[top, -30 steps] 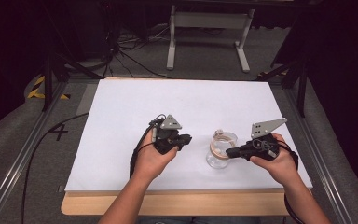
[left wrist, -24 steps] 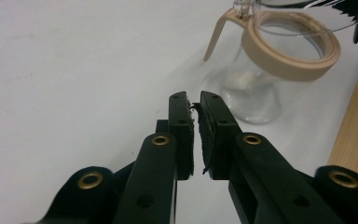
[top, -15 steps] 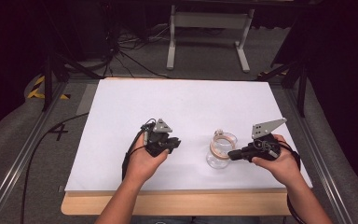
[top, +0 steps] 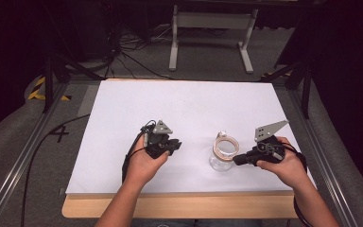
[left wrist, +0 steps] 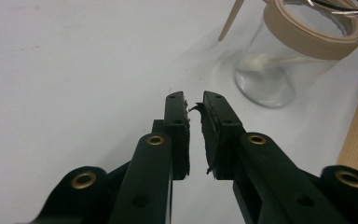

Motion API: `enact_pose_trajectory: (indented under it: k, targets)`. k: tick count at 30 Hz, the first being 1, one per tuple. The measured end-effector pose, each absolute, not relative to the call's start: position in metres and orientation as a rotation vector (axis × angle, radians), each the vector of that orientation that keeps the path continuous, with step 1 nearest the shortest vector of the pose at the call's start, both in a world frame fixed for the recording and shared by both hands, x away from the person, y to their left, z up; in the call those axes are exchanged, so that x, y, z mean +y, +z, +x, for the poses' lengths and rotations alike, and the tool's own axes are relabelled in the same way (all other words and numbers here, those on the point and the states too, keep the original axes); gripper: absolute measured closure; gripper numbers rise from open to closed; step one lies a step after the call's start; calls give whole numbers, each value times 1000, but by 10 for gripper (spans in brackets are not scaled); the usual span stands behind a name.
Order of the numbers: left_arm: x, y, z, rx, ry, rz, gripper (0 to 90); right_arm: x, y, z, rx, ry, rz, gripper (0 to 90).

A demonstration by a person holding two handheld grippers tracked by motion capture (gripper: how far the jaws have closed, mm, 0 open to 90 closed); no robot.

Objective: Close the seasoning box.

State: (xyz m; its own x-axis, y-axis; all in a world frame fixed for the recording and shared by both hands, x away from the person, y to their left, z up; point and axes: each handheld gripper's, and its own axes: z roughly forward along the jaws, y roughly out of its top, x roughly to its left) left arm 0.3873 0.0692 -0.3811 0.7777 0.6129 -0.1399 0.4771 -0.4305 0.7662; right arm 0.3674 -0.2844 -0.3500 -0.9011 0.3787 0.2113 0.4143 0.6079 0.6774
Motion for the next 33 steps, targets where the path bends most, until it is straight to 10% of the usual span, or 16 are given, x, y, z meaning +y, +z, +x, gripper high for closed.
enact_pose_trajectory:
  k: [33]
  targets:
    - [115,-387,390,971,270,2032,708,-361,-334,393,-2887,-1552,-1125,666]
